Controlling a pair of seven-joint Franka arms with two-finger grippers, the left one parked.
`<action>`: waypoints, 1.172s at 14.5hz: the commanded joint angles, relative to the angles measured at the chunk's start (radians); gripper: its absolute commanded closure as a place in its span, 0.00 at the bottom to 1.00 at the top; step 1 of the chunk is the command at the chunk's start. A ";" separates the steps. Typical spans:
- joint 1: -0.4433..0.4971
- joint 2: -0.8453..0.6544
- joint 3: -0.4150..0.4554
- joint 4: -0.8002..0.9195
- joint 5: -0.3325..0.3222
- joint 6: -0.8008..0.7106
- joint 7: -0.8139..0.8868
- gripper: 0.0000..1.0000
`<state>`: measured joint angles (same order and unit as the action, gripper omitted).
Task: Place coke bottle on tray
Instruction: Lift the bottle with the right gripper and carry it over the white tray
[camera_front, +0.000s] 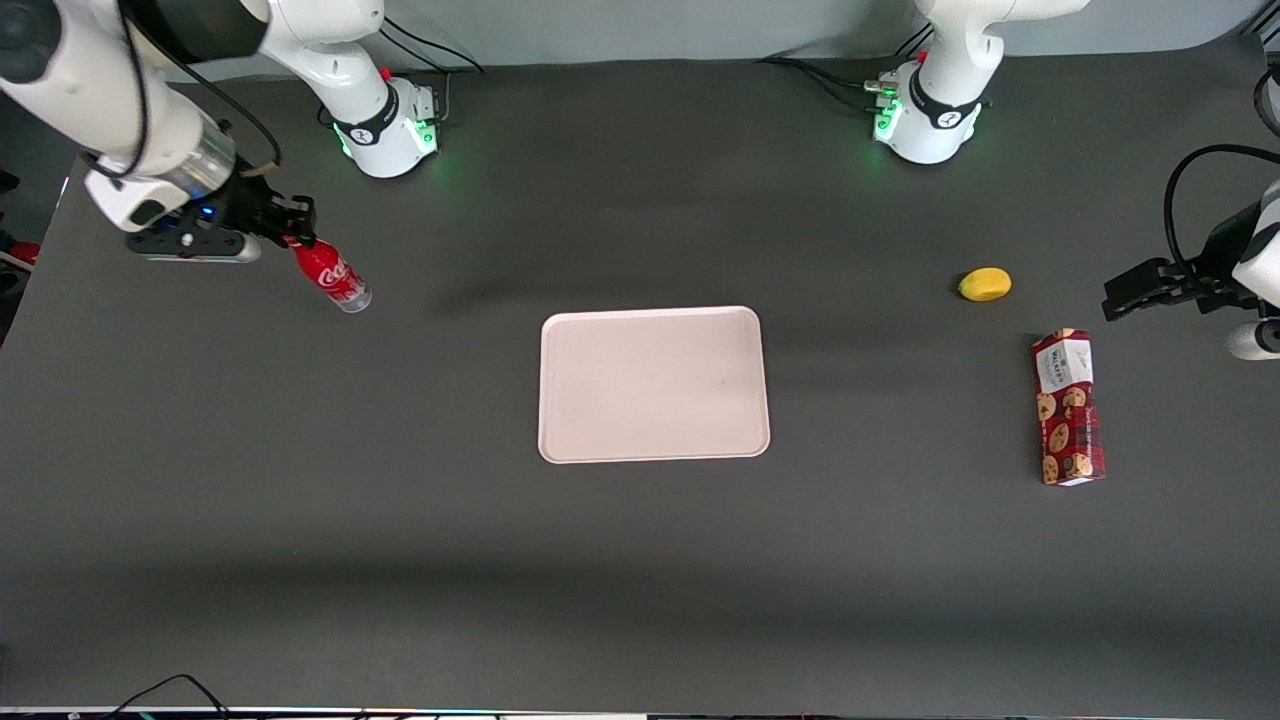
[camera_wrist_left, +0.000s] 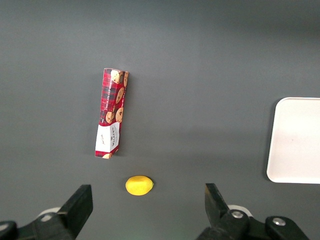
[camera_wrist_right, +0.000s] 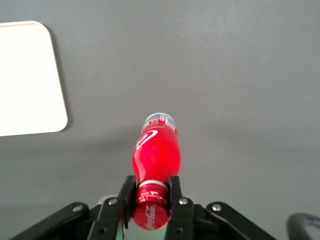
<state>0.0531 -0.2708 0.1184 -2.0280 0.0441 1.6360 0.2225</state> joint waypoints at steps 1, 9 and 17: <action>0.033 0.232 0.010 0.401 0.017 -0.223 0.055 1.00; 0.083 0.700 0.322 0.960 0.019 -0.286 0.613 1.00; 0.211 0.967 0.343 0.922 -0.230 -0.014 0.820 1.00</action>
<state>0.2414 0.6526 0.4411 -1.1253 -0.1357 1.5968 0.9819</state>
